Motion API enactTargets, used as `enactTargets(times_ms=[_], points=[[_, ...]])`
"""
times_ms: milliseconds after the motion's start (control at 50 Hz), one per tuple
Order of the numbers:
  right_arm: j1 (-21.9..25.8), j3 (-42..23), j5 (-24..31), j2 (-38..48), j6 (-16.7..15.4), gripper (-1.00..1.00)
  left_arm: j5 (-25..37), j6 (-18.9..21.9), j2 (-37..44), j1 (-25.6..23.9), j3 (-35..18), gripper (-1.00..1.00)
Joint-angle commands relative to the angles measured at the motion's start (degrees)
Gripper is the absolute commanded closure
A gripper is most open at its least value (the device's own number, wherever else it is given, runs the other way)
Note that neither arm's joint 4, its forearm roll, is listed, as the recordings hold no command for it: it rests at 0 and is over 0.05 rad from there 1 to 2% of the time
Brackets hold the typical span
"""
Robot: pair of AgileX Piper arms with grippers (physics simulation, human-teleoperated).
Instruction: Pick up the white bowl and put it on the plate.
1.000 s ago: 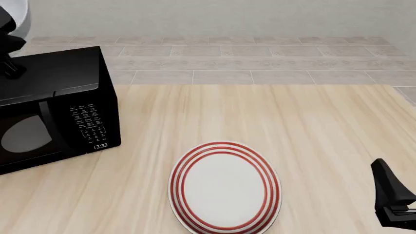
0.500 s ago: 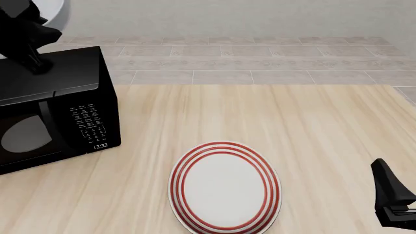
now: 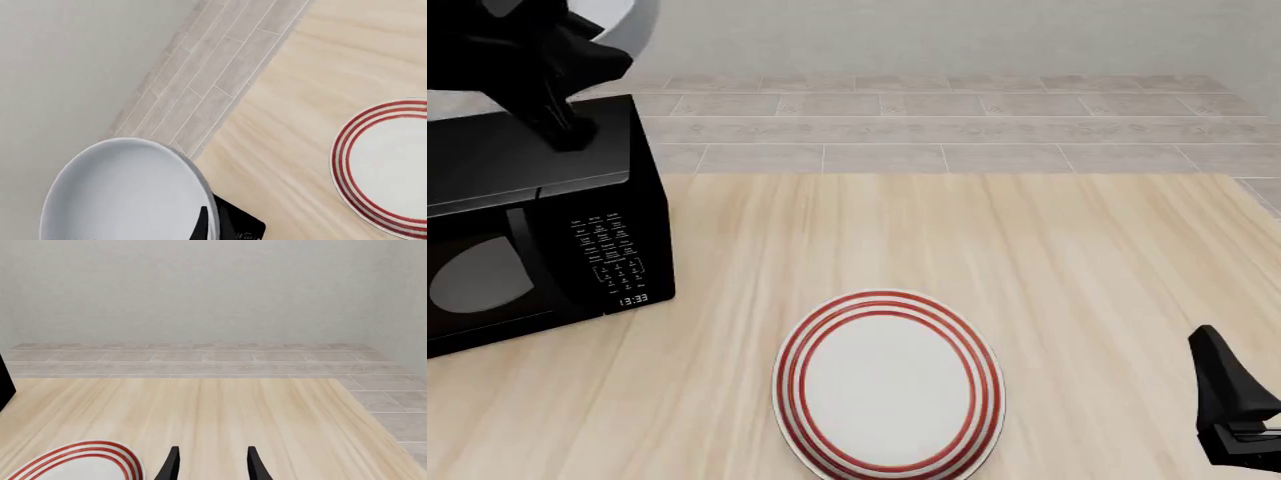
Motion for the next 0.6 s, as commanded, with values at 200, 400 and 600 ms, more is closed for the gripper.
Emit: enactTargets(times_ms=[200,400,600], points=[[-0.38,0.02,-0.05,0.08,-0.04,-1.00,-2.60,0.25,-0.24,-9.03,2.08,1.00],[-0.37,-0.02,0.00,0.08,-0.03,-1.00,-4.97,0.56,1.47,-11.90,3.69,1.00],[-0.36,-0.30,0.27,0.08,-0.03,-1.00,-7.62,0.70,3.17,-16.03,6.59,1.00]])
